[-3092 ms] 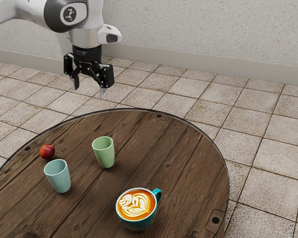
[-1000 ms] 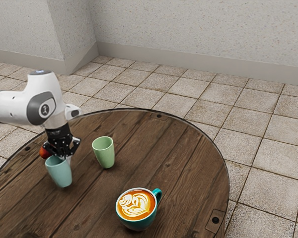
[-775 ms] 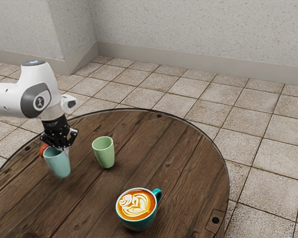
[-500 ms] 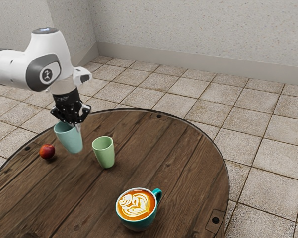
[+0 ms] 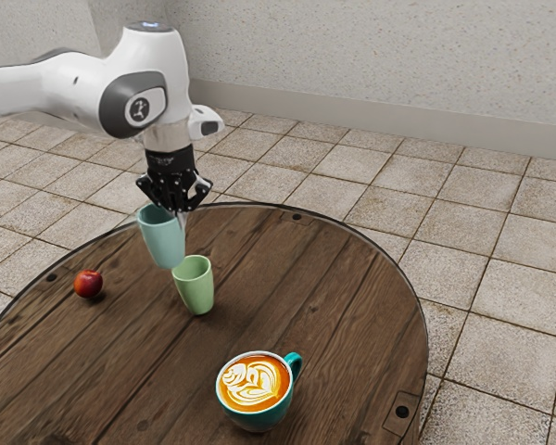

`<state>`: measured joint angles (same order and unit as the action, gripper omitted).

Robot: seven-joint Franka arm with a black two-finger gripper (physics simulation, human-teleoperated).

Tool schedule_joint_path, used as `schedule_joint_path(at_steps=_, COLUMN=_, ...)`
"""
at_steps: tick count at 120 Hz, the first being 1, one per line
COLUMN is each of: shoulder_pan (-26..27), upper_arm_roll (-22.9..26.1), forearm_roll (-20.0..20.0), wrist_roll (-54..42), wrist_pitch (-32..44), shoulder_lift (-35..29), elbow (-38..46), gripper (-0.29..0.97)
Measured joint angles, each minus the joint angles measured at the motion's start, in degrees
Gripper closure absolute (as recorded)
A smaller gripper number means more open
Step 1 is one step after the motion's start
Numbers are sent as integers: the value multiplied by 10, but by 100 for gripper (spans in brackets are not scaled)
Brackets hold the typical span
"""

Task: Place the left cup onto the right cup

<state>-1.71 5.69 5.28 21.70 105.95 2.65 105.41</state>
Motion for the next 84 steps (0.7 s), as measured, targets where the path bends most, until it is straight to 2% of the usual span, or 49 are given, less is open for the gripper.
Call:
schedule_joint_path(at_steps=21, shoulder_pan=-5, upper_arm_roll=-3, forearm_roll=10, wrist_roll=3, wrist_pitch=-10, shoulder_lift=59, elbow=-57, gripper=77)
schedule_joint_path(at_steps=84, shoulder_pan=-4, upper_arm_roll=-7, forearm_roll=15, wrist_roll=7, wrist_pitch=-12, shoulder_lift=163, elbow=-126, gripper=78)
